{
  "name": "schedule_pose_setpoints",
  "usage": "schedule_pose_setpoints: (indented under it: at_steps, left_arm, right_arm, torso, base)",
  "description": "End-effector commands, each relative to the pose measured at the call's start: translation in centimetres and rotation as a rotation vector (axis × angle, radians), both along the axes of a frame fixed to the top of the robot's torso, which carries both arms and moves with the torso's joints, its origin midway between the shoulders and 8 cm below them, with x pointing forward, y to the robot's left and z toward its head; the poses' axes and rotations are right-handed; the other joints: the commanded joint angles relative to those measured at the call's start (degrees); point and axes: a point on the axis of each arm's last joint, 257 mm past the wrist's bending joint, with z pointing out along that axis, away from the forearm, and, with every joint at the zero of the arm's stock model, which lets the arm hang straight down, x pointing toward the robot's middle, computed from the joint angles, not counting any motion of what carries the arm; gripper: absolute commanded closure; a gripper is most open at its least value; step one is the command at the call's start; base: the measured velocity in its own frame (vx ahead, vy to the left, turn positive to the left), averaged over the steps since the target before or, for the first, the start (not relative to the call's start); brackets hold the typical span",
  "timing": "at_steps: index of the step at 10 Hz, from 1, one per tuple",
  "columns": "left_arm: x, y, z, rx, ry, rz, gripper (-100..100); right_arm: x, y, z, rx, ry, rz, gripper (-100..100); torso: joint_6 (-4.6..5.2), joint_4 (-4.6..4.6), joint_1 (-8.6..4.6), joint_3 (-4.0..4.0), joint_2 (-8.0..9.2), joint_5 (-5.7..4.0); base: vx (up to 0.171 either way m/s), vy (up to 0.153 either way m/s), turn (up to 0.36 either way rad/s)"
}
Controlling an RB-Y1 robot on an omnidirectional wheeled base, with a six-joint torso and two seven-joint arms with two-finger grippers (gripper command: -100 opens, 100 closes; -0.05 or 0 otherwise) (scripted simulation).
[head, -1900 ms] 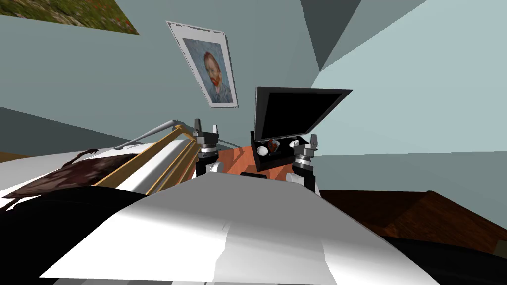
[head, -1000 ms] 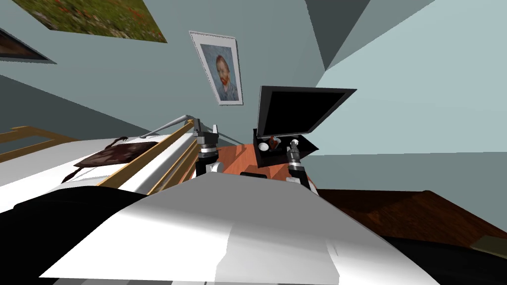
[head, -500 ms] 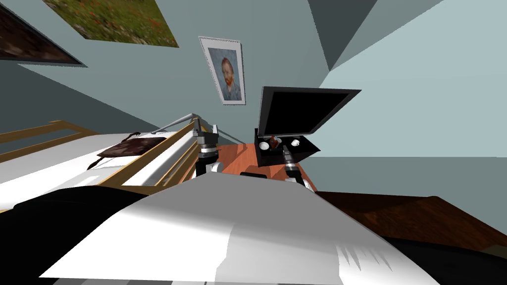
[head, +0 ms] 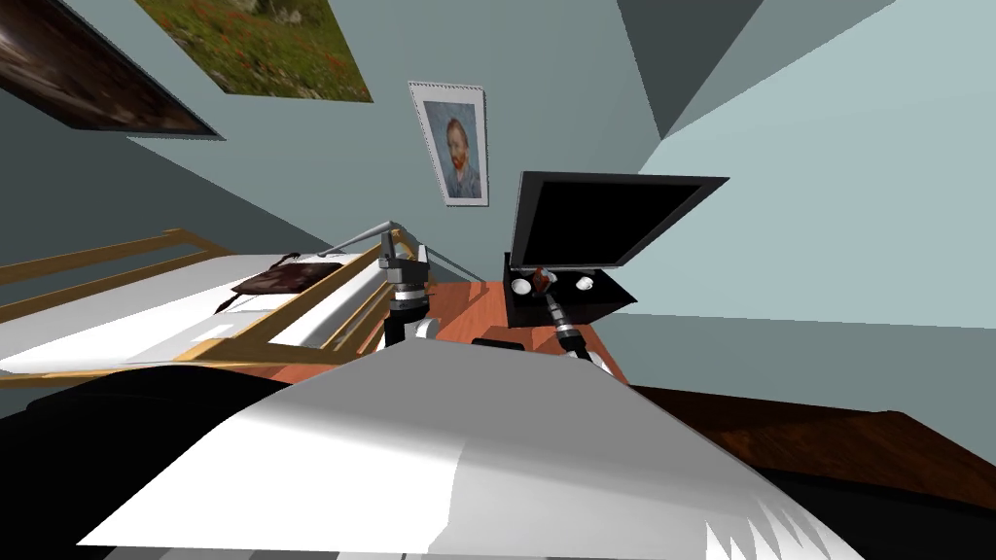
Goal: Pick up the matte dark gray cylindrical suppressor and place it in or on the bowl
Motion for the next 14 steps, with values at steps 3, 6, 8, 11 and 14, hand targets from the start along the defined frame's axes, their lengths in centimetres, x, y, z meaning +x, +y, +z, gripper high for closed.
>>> schedule_pose_setpoints:
  at_steps: [3,6,8,11,14]
  left_arm:
    - [0.0,0.0,0.0,0.000,0.000,0.000,0]
    - [0.0,0.0,0.0,0.000,0.000,0.000,0]
    - [0.0,0.0,0.0,0.000,0.000,0.000,0]
    - [0.0,0.0,0.0,0.000,0.000,0.000,0]
    - [0.0,0.0,0.0,0.000,0.000,0.000,0]
  right_arm:
    - [-0.2,0.2,-4.1,-0.135,0.072,0.036,-100]
    - [-0.6,0.6,-8.2,-0.310,0.134,0.105,-100]
    - [-1.0,0.6,-10.4,-0.405,0.165,0.143,-100]
    - [-2.0,-0.3,-14.0,-0.510,0.227,0.180,-100]
    - [-2.8,-0.5,-17.2,-0.693,0.257,0.274,-100]
  torso:
    - [0.00,0.00,0.04,-0.01,-0.02,0.01]
    - [0.02,-0.01,0.08,-0.03,-0.05,0.02]
    - [0.04,-0.01,0.11,-0.03,-0.05,0.03]
    - [0.00,-0.02,0.16,-0.06,-0.11,0.04]
    - [0.04,-0.02,0.17,-0.06,-0.11,0.04]
  base:
    - [-0.011,-0.009,0.088]
    - [-0.006,0.004,0.145]
    - [-0.003,0.012,0.102]
    - [0.008,0.020,0.114]
    - [0.015,0.025,0.167]
